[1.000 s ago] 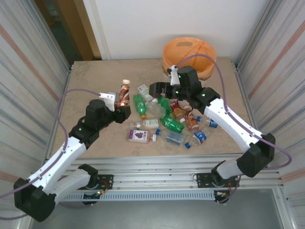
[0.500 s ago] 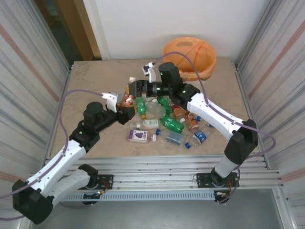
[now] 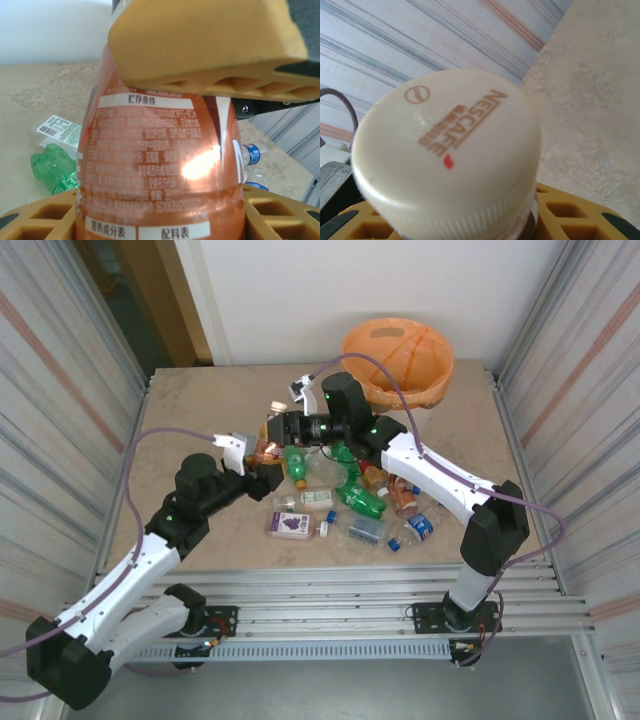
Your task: Put the plastic bottles in the bin
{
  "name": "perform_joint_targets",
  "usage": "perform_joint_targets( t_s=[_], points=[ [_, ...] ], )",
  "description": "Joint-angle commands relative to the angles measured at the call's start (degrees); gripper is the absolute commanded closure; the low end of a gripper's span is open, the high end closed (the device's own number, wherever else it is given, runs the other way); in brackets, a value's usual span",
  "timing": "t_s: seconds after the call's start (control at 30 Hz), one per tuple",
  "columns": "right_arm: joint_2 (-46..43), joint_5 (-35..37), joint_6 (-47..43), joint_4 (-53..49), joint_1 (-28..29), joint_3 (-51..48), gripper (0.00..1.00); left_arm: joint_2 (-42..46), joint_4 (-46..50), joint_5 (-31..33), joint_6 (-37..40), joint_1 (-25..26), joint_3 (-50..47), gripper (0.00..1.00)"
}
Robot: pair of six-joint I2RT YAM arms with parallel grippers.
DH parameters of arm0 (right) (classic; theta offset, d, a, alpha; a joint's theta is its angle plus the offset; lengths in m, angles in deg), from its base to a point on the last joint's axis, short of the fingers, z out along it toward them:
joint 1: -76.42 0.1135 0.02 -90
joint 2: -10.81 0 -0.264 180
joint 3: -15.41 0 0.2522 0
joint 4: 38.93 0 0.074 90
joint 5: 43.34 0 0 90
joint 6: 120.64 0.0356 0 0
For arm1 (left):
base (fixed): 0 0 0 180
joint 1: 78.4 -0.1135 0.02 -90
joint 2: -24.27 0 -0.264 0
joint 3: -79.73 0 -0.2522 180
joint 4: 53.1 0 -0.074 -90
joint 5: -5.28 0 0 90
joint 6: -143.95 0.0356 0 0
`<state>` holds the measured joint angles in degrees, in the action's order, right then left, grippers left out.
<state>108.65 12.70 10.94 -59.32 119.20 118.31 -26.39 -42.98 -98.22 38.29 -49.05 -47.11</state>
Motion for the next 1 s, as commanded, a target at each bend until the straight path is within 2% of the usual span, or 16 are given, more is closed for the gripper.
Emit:
perform_joint_targets(
  t_s=[0.0, 0.13, 0.5, 0.77, 0.97],
  points=[
    [0.1, -0.5, -0.1, -0.5, 0.3, 2.2, 0.73, 1.0, -1.6, 0.0, 0.8, 0.4, -0.4, 0.34],
    [-0.8, 0.4, -0.6, -1.7, -0.7, 2.2, 0.75, 1.6, -1.3, -0.7, 0.8, 0.4, -0.2, 0.02],
    [-5.9, 5.3, -6.8, -11.7, -7.8, 8.3, 0.76, 7.0, -4.5, -1.0, 1.6, 0.5, -3.3, 0.01],
    [-9.0, 9.2, -11.2, -16.0, -16.8, 16.2, 0.78, 6.9, -4.2, 1.5, 1.5, 0.5, -3.6, 0.01],
    [-8.1, 11.9, -12.1, -17.6, -24.6, 20.5, 0.78, 6.3, -3.1, 3.4, 1.3, 0.5, -2.9, 0.01]
  ],
)
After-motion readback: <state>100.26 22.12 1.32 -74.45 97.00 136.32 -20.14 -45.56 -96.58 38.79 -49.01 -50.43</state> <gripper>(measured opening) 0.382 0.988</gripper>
